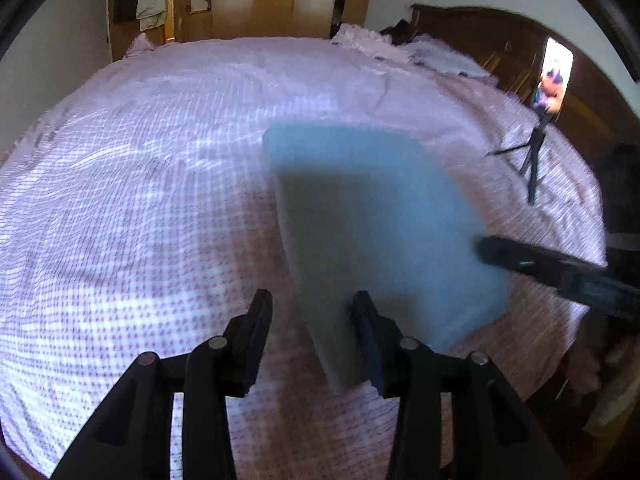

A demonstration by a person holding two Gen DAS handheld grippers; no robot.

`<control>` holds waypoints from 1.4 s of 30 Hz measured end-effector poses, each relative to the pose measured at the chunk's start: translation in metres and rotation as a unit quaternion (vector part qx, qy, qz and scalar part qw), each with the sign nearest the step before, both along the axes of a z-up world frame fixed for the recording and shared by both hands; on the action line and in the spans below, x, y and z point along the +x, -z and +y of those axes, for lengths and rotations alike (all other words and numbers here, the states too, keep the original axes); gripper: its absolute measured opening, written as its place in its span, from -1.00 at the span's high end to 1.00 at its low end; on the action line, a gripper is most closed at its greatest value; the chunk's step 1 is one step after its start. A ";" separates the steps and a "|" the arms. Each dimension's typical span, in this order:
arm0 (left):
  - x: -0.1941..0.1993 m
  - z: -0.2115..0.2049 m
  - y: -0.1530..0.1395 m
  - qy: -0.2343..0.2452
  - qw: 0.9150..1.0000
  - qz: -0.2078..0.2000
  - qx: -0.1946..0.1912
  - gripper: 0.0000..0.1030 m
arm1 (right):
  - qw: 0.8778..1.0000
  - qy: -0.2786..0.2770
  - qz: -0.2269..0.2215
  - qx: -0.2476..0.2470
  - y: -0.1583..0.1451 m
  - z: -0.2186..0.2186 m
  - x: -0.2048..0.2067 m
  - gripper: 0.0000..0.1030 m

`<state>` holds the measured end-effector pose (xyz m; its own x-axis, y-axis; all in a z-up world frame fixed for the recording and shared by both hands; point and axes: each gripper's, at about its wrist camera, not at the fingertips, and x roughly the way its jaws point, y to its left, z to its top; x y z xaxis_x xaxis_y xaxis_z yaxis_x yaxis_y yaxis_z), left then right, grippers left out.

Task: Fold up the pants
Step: 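Lower the fold onto the pants and open both grippers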

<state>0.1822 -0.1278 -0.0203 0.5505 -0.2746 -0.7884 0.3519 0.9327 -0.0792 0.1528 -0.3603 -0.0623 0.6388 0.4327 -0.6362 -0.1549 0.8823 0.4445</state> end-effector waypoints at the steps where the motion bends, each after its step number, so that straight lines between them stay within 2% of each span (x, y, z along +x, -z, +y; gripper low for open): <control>1: 0.000 0.002 0.005 -0.005 1.000 0.002 0.007 0.14 | 1.000 0.004 -0.006 -0.007 0.000 0.003 -0.007 0.41; 4: 0.010 0.006 0.024 -0.031 0.999 0.024 0.022 0.12 | 1.000 0.010 0.003 -0.002 0.008 0.012 -0.011 0.57; 10: 0.022 0.005 0.031 -0.030 0.999 0.026 0.030 0.08 | 0.997 0.035 0.005 -0.063 0.027 0.029 0.002 0.58; 20: 0.006 0.014 0.018 -0.038 0.999 0.018 0.006 0.11 | 0.998 0.063 0.007 -0.016 0.021 0.016 -0.021 0.50; 22: -0.002 0.014 0.013 -0.041 0.999 0.014 0.004 0.11 | 0.997 0.066 0.002 -0.026 0.016 0.018 -0.029 0.42; 24: -0.009 0.013 0.010 -0.043 0.999 0.009 0.003 0.11 | 0.997 0.070 -0.004 -0.043 0.011 0.022 -0.039 0.22; 25: -0.014 0.013 0.009 -0.043 0.999 0.006 0.003 0.11 | 0.996 0.070 -0.011 -0.050 0.009 0.024 -0.044 0.20; 29: -0.032 0.007 0.010 -0.044 0.999 -0.002 0.015 0.08 | 0.993 0.076 -0.019 -0.084 0.009 0.031 -0.064 -0.03; 33: -0.042 -0.002 0.022 -0.032 0.999 0.018 0.036 0.08 | 0.989 0.088 -0.024 -0.116 0.017 0.034 -0.077 -0.04; 35: -0.044 -0.002 0.028 -0.038 0.998 0.029 0.032 0.07 | 0.988 0.093 -0.021 -0.125 0.022 0.035 -0.078 -0.10; 37: -0.045 -0.003 0.033 -0.043 0.998 0.036 0.032 -0.04 | 0.986 0.099 -0.018 -0.130 0.027 0.034 -0.077 -0.24; 39: -0.045 -0.007 0.039 -0.041 0.998 0.034 0.038 -0.28 | 0.986 0.099 -0.012 -0.131 0.033 0.032 -0.073 -0.41; 42: -0.048 -0.017 0.045 -0.038 0.997 0.025 0.054 -0.47 | 0.987 0.098 0.005 -0.129 0.045 0.030 -0.063 -0.43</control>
